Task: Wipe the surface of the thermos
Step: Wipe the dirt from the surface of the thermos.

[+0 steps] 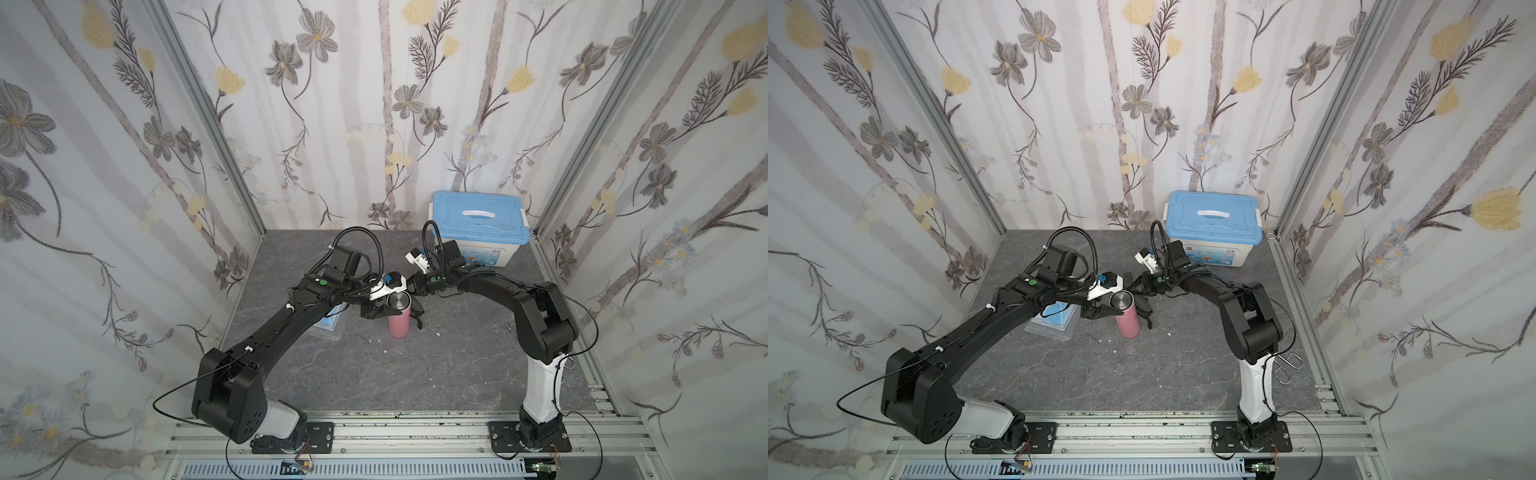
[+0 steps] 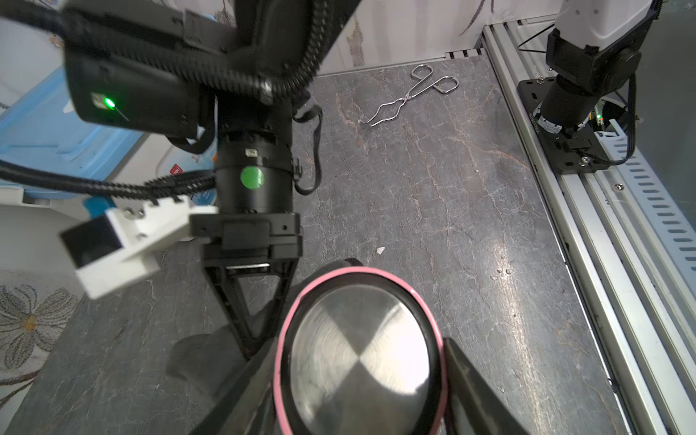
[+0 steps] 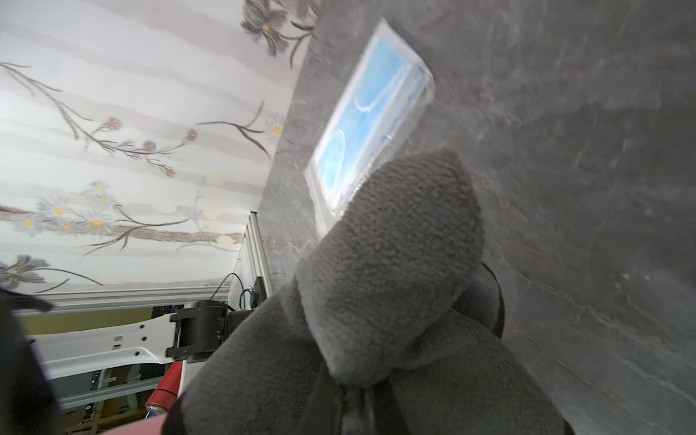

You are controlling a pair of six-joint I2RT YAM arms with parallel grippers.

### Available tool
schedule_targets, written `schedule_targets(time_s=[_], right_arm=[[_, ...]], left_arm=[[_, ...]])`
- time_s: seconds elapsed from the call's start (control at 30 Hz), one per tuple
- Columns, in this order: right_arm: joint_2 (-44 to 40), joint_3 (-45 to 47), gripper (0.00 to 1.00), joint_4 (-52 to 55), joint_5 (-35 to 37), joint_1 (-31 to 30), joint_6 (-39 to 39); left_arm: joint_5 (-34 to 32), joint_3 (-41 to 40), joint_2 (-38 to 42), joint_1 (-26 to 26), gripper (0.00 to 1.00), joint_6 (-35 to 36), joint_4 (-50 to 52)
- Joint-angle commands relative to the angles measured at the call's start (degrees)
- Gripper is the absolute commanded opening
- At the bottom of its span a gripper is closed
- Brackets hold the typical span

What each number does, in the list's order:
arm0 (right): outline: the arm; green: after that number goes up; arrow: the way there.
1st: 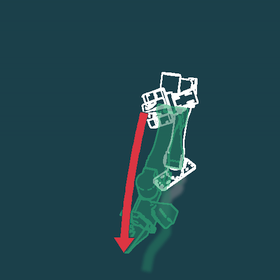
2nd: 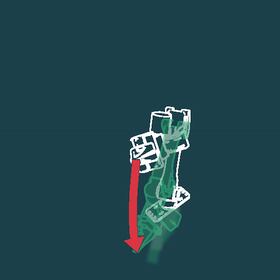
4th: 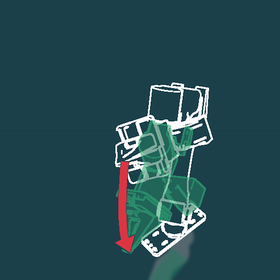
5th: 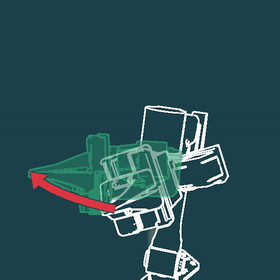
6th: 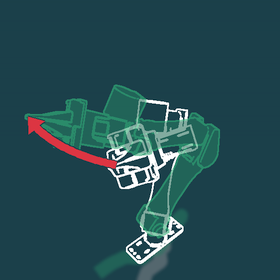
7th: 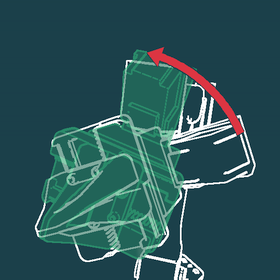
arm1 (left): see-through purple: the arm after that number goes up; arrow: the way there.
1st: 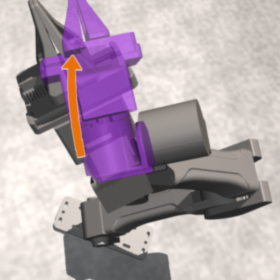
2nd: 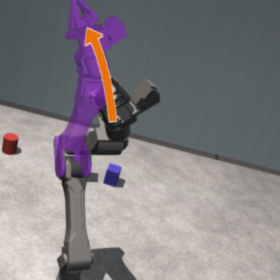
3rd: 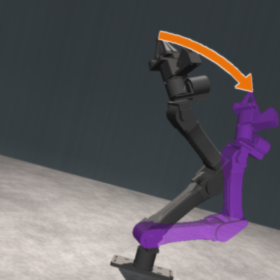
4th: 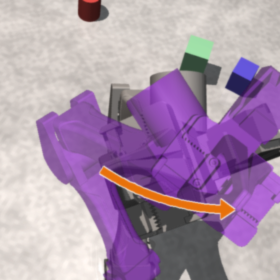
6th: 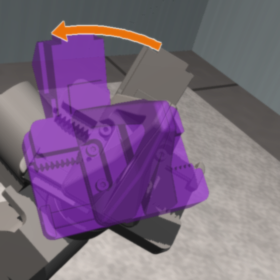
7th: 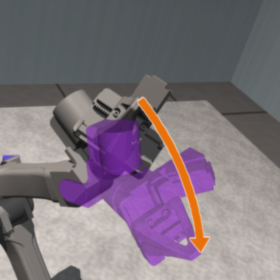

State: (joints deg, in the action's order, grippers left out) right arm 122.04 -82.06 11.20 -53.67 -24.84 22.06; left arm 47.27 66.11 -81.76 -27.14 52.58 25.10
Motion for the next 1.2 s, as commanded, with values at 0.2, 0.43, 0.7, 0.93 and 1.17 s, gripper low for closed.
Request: schedule_targets(time_s=[0.2,0.43,0.7,0.93,1.17], right_arm=[[-1.22,-7.81,0.0,7.81,-7.41,0.53,-5.81],[1.06,-3.98,0.0,7.8,-5.45,0.47,-7.98],[7.95,-2.14,0.0,7.07,-3.52,0.66,-9.41],[4.88,-3.13,0.0,7.0,-4.43,1.09,-8.8],[0.27,-10.99,0.0,11.61,-7.3,2.11,-8.7]], left_arm=[[4.77,0.15,1.07,0.68,0.0,3.62,-2.79],[5.71,2.52,-0.79,0.66,0.0,5.43,0.47],[7.58,4.29,-1.54,0.68,0.0,7.35,1.98],[8.81,6.24,-2.0,0.46,0.0,10.16,6.28],[7.3,7.89,-3.15,-0.5,0.0,13.08,9.65]])
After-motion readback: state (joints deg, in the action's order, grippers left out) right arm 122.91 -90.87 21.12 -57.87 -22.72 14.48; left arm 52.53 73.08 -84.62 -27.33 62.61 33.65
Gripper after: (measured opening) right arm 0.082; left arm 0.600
